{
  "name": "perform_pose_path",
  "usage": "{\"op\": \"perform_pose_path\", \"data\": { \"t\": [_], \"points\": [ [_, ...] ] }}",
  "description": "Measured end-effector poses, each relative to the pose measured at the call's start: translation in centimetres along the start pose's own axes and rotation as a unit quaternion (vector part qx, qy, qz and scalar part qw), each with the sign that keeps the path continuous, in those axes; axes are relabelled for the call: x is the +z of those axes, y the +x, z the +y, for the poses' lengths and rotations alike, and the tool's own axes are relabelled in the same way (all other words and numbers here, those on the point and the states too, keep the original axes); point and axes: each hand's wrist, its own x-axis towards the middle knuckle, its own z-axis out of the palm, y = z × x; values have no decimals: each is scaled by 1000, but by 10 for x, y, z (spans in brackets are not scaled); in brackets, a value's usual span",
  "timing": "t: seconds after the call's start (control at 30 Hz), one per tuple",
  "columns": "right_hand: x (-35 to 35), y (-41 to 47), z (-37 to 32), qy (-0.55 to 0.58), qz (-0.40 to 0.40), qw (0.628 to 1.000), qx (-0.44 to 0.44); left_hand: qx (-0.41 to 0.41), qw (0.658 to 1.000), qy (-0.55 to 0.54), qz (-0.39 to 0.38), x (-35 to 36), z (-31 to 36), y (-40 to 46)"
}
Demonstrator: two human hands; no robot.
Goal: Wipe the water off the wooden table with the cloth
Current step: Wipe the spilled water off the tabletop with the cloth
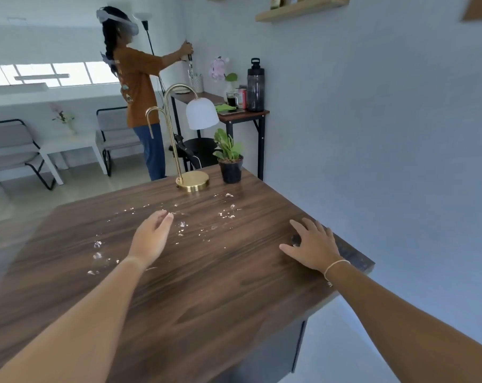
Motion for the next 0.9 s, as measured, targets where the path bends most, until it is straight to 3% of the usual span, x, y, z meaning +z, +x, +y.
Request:
{"op": "perform_pose_path", "data": {
  "t": [0.2,0.3,0.5,0.7,0.9],
  "points": [
    [11,-6,19,-28,5,999,21,43,984,171,-9,-13,-21,-32],
    [12,2,23,-44,38,998,38,86,975,203,3,-11,-26,-51],
    [12,26,20,-16,57,998,-16,31,964,259,45,-2,-45,-89],
    [4,58,-17,158,10,984,-75,-9,956,286,62,-2,-43,-92],
    [-2,77,-102,315,-33,939,-137,-49,956,274,90,-22,-44,-92]
  ]
}}
